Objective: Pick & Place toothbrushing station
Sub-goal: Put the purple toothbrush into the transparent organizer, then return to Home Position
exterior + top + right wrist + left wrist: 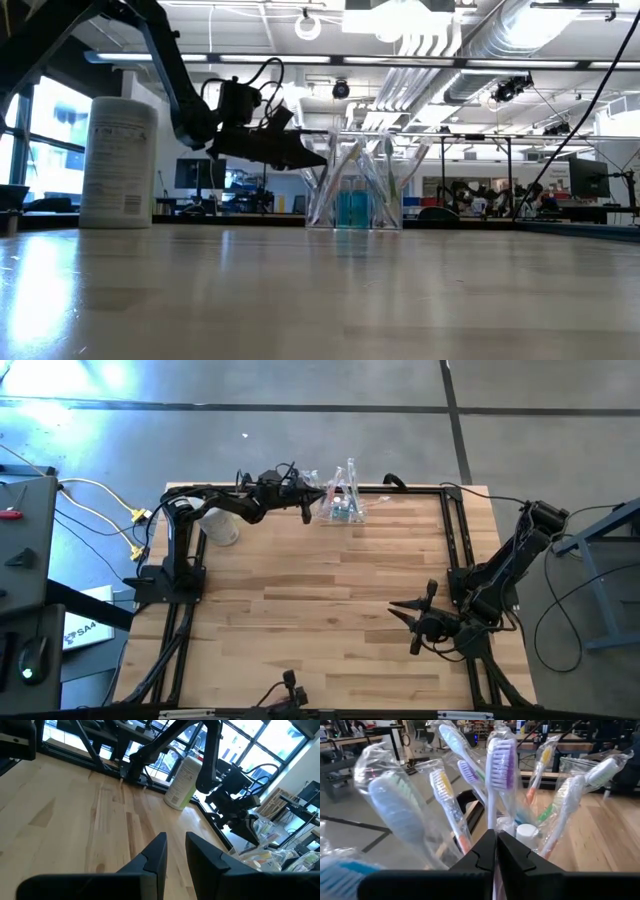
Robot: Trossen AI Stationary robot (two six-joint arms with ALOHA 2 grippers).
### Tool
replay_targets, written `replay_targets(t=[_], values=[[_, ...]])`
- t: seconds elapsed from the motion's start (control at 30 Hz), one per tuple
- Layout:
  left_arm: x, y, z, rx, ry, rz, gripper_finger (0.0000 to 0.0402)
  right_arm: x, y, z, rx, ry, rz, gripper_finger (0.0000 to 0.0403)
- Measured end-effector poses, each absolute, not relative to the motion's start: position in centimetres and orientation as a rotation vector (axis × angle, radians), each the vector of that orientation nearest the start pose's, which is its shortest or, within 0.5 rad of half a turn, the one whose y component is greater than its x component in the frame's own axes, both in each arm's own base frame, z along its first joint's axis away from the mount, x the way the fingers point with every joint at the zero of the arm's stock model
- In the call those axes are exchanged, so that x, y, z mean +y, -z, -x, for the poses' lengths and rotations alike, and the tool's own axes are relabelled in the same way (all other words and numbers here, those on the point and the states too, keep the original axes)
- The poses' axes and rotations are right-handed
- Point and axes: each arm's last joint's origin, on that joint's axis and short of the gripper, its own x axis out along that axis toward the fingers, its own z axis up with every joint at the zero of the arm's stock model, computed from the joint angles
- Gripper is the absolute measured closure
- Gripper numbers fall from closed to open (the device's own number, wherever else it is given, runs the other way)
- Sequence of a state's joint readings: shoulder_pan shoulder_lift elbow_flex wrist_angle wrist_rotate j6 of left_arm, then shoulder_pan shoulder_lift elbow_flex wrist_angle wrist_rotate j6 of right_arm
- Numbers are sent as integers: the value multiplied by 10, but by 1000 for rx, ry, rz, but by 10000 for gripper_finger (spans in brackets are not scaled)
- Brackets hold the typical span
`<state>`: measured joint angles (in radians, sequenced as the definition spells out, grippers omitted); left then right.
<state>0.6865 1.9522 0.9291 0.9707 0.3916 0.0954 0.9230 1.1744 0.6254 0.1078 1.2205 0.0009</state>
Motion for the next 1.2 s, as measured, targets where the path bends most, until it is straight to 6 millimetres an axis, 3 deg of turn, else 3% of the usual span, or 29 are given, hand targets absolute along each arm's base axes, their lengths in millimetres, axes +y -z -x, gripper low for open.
replay_targets(t=[0.6,0.93,1.2], values=[[238,-170,-312,22,-288,-88,198,166,-235,-159,228,269,391,340],[237,-188,-319,-28,-278,-110,187,165,-234,-159,231,295,406,340],[226,-238,-304,-10,-285,-144,187,160,-238,-157,211,393,456,340]])
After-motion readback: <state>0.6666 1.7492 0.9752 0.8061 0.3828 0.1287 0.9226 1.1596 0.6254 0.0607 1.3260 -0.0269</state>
